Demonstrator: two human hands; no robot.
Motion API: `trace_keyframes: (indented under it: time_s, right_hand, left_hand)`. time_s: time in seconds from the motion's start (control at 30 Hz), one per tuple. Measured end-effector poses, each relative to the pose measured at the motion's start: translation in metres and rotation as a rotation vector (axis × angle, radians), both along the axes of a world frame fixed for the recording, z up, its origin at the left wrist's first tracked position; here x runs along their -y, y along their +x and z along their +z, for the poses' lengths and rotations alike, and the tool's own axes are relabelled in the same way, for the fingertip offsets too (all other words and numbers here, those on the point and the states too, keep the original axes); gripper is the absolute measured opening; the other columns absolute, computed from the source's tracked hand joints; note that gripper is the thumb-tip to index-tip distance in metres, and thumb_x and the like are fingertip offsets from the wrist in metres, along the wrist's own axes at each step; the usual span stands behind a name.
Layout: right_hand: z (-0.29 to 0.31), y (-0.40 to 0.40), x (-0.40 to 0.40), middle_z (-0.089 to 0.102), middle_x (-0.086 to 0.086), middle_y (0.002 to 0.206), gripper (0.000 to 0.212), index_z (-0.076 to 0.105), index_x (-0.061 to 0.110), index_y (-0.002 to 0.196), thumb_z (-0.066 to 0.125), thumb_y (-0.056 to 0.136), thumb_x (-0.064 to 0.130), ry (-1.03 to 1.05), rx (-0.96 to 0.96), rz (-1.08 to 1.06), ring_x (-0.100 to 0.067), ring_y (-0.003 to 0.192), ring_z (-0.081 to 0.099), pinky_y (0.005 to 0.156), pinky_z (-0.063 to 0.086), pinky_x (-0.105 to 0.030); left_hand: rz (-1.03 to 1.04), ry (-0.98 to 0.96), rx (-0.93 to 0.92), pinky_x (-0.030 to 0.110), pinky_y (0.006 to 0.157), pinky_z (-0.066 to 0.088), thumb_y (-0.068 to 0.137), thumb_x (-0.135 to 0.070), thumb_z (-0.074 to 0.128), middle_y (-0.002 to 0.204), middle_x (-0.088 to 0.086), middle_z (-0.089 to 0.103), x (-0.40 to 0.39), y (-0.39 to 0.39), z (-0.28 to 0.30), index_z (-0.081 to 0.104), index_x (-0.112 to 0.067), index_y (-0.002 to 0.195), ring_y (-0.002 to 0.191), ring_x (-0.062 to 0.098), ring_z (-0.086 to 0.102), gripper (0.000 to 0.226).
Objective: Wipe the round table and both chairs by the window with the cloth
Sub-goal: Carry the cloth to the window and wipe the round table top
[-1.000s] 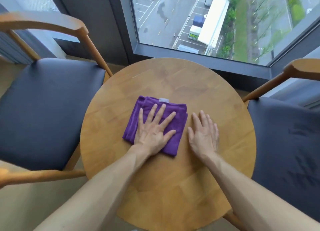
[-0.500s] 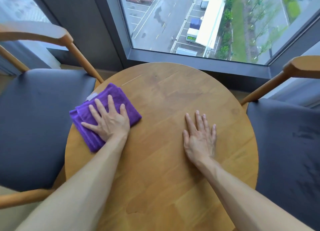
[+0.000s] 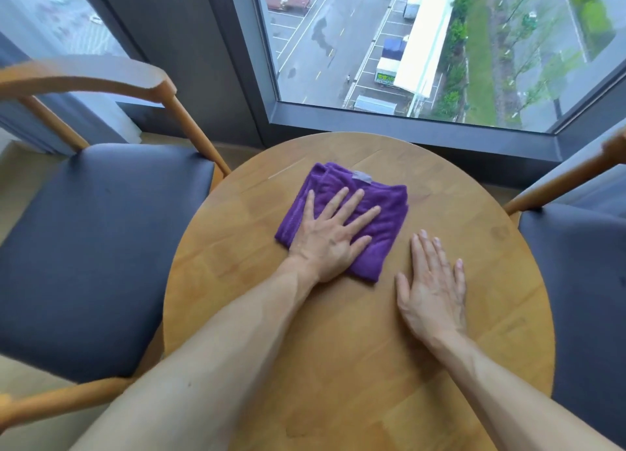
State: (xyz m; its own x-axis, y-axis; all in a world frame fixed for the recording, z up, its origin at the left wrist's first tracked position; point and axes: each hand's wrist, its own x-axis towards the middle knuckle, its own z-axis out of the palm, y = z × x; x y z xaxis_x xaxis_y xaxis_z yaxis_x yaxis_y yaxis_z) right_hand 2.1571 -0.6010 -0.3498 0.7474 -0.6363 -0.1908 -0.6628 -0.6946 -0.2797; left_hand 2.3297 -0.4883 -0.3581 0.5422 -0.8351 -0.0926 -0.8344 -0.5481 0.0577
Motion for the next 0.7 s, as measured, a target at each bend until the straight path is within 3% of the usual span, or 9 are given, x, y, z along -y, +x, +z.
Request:
trace_keyframes:
  time_s: [0.1,0.23,0.47,0.57,0.7]
  right_hand:
    - [0.001,-0.002,0.0,0.005,0.009,0.164,0.069,0.012,0.024,0.157,0.043,0.096,0.036,-0.01,-0.002,0.011,-0.009,0.151,0.0,0.123,0.001,-0.044]
    - [0.001,-0.001,-0.001,0.005,0.01,0.164,0.067,0.011,0.024,0.157,0.039,0.097,0.038,-0.039,-0.028,0.013,-0.009,0.151,0.001,0.123,0.002,-0.044]
    - [0.002,0.001,-0.001,0.016,0.008,0.162,0.065,0.023,0.023,0.155,0.047,0.096,0.037,-0.057,-0.009,0.0,-0.011,0.151,0.011,0.122,0.01,-0.045]
    - [0.001,0.0,0.001,0.013,0.009,0.163,0.066,0.021,0.024,0.155,0.046,0.096,0.038,-0.054,-0.014,0.007,-0.009,0.151,0.008,0.123,0.009,-0.044]
    - [0.001,0.002,0.0,0.009,0.011,0.163,0.065,0.016,0.025,0.156,0.036,0.096,0.04,-0.053,-0.016,0.014,-0.008,0.15,0.004,0.123,0.008,-0.043]
  left_hand:
    - [0.102,0.029,-0.002,0.063,0.119,-0.001,0.095,-0.064,0.011,0.167,-0.012,0.003,-0.042,0.024,0.004,0.009,-0.052,0.154,0.155,0.014,0.0,0.06]
    - [0.489,0.012,-0.005,0.065,0.118,-0.001,0.097,-0.063,0.016,0.168,-0.011,0.001,-0.084,0.058,0.005,0.01,-0.049,0.155,0.155,0.016,-0.002,0.059]
    - [0.898,-0.093,-0.045,0.071,0.115,-0.003,0.1,-0.056,0.022,0.168,0.0,0.004,-0.012,0.074,-0.002,0.013,-0.038,0.158,0.155,0.026,-0.002,0.061]
    - [0.878,-0.087,-0.06,0.071,0.115,-0.004,0.1,-0.055,0.022,0.168,0.0,0.001,0.034,0.087,0.0,0.012,-0.036,0.158,0.155,0.026,-0.005,0.062]
    - [0.648,-0.06,-0.101,0.069,0.115,-0.006,0.101,-0.056,0.019,0.168,-0.002,-0.002,0.093,0.092,0.005,0.009,-0.037,0.158,0.154,0.024,-0.007,0.061]
